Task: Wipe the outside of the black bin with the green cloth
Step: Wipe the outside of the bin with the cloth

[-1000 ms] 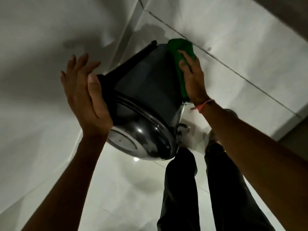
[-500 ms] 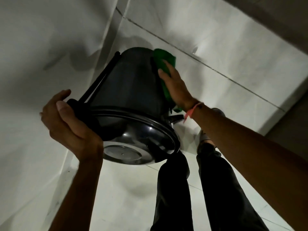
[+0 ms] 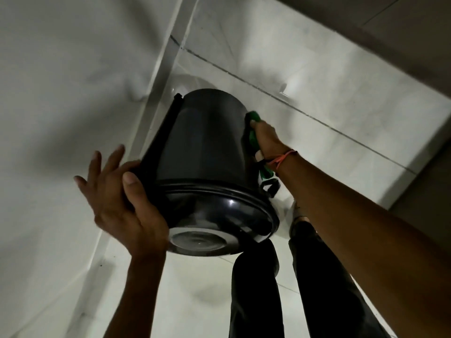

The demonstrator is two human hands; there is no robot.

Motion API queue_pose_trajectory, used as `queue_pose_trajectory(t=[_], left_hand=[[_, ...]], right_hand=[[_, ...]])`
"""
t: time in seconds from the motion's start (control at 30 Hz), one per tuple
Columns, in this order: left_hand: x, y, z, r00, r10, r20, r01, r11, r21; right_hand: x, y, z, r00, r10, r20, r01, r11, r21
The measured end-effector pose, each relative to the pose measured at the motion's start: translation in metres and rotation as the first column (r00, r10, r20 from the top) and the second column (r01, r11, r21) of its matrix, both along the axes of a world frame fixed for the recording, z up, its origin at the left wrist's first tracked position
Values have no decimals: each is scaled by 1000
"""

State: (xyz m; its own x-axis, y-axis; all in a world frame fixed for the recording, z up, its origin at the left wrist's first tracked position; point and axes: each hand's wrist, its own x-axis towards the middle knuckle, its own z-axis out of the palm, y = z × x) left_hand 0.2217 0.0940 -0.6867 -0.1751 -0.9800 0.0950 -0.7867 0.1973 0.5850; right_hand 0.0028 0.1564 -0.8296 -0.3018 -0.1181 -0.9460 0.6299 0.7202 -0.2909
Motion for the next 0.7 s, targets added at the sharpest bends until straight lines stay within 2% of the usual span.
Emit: queue_pose_trajectory(t=[0.07, 0.1, 0.17, 0.23, 0.27, 0.3, 0.37, 0.43, 0.5, 0.57, 0.63, 0.7], left_hand=[[-17, 11, 3, 997, -74, 17, 75, 997, -25], [-20, 11, 2, 993, -117, 21, 118, 993, -25], [-25, 10, 1, 985, -174, 22, 175, 983, -56], [-26, 8, 0, 989, -143, 30, 145, 987, -63], [-23, 5, -1, 991, -128, 35, 130, 990, -55], [-18, 2, -1, 993, -112, 21, 113, 992, -47], [-6, -4, -1, 995, -99, -3, 99, 994, -47], [0, -2, -3, 995, -101, -7, 100, 994, -42], [2, 4, -5, 995, -101, -7, 101, 994, -39], [2, 9, -5, 995, -100, -7, 100, 994, -48], [2, 14, -6, 991, -135, 3, 135, 989, -63], [-1, 21, -6, 971, -234, 47, 238, 967, -94]], right_hand=[[-12, -13, 7, 960, 230, -158, -240, 970, -47], [-15, -22, 13, 904, 356, -236, -381, 922, -70], [-10, -45, 31, 746, 542, -386, -631, 760, -152], [4, -63, 51, 590, 607, -533, -797, 543, -265], [12, -67, 59, 551, 612, -567, -831, 470, -300], [19, -67, 64, 539, 615, -576, -840, 437, -321], [25, -60, 60, 559, 583, -589, -818, 504, -277], [25, -46, 52, 601, 533, -595, -739, 654, -160], [24, -27, 44, 755, 423, -501, -540, 834, -109], [26, -5, 39, 926, 217, -308, -244, 969, -50], [31, 18, 32, 995, -38, -92, 45, 996, 74], [35, 39, 33, 980, -188, 58, 176, 970, 170]])
